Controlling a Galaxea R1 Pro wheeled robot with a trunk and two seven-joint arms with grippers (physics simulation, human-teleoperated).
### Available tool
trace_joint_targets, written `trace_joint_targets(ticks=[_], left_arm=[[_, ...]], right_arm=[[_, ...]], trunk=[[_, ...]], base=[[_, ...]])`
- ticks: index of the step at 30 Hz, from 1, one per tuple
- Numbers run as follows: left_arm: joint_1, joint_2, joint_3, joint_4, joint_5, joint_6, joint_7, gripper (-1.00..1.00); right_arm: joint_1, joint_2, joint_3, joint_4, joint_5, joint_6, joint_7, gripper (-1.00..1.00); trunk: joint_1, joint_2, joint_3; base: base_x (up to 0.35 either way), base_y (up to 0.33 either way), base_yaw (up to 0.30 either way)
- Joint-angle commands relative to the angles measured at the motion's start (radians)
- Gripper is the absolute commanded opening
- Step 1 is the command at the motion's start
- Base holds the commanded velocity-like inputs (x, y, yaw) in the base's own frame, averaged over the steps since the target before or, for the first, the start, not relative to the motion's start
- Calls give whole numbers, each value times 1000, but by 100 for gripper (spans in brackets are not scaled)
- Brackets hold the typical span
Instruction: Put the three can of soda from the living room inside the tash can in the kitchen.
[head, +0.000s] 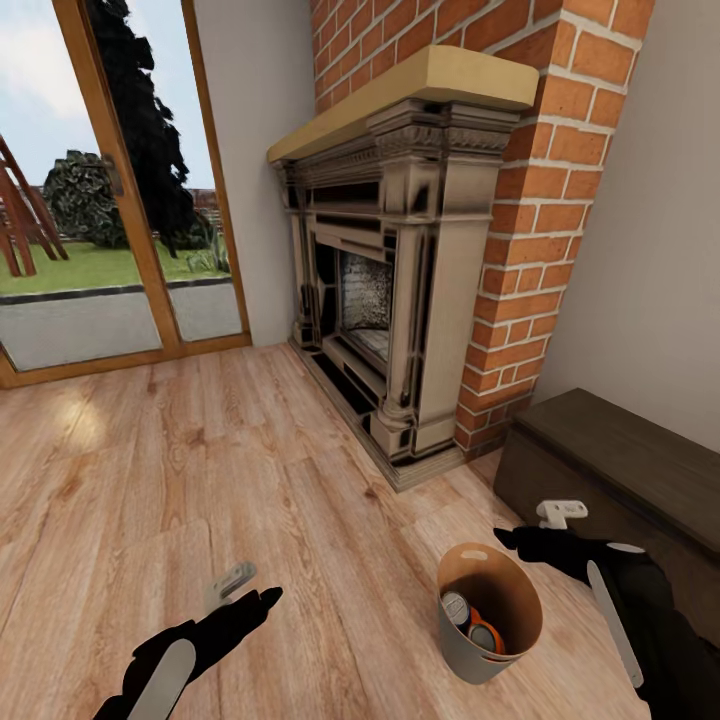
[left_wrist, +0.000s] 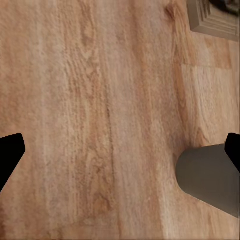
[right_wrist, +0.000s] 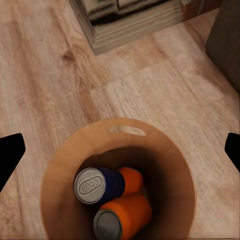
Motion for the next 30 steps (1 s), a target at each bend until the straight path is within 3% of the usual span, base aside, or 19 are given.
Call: trace_joint_targets(ticks=[1, 12, 30], left_arm=[[0, 0, -1, 1, -1, -10, 0, 100], [0, 1, -3, 2, -2, -28, 0, 100], [0, 0, -7, 7, -5, -30, 1, 100]], right_arm=[[1, 0, 0, 3, 0, -1, 0, 100], [14, 23, 2, 11, 1, 9, 1, 100], [15, 25, 2, 12, 1, 9, 1, 100]], trunk=[[0, 0, 0], [0, 0, 0], [0, 0, 0]], base=[[0, 0, 0], [0, 0, 0], [0, 0, 0]])
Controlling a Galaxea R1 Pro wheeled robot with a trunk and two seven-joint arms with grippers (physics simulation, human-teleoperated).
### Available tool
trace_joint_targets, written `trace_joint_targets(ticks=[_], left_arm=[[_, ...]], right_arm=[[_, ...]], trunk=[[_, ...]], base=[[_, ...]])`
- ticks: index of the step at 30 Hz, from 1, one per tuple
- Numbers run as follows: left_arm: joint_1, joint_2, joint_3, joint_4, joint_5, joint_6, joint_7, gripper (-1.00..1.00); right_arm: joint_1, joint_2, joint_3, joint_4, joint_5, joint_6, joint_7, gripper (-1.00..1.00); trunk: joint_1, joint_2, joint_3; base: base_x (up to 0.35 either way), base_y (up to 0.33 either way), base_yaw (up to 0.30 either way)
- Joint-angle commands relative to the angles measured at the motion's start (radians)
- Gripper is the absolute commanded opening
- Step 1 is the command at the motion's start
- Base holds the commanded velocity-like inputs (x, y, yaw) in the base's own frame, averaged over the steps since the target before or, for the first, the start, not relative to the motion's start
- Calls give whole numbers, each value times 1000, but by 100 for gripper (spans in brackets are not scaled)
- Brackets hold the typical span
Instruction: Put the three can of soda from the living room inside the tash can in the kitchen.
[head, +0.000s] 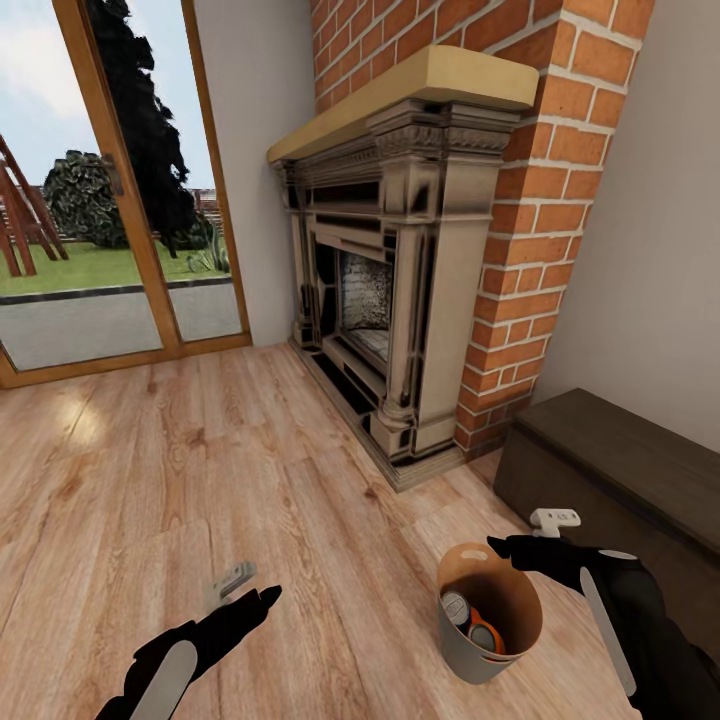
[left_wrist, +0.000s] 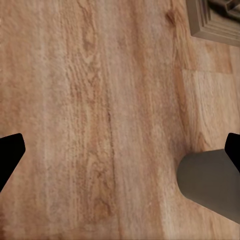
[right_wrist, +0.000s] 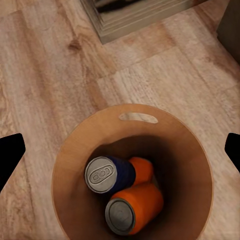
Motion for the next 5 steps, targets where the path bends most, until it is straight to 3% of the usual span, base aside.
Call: trace_joint_targets(ticks=[1, 5], left_arm=[[0, 0, 0, 0, 0, 0, 0, 100], [0, 0, -2, 1, 0, 0, 0, 100]], right_arm=[[0, 0, 0, 0, 0, 0, 0, 100], [0, 0, 0, 0, 0, 0, 0, 100]], trunk=[[0, 0, 0], [0, 0, 0]], base=[[0, 0, 0], [0, 0, 0]])
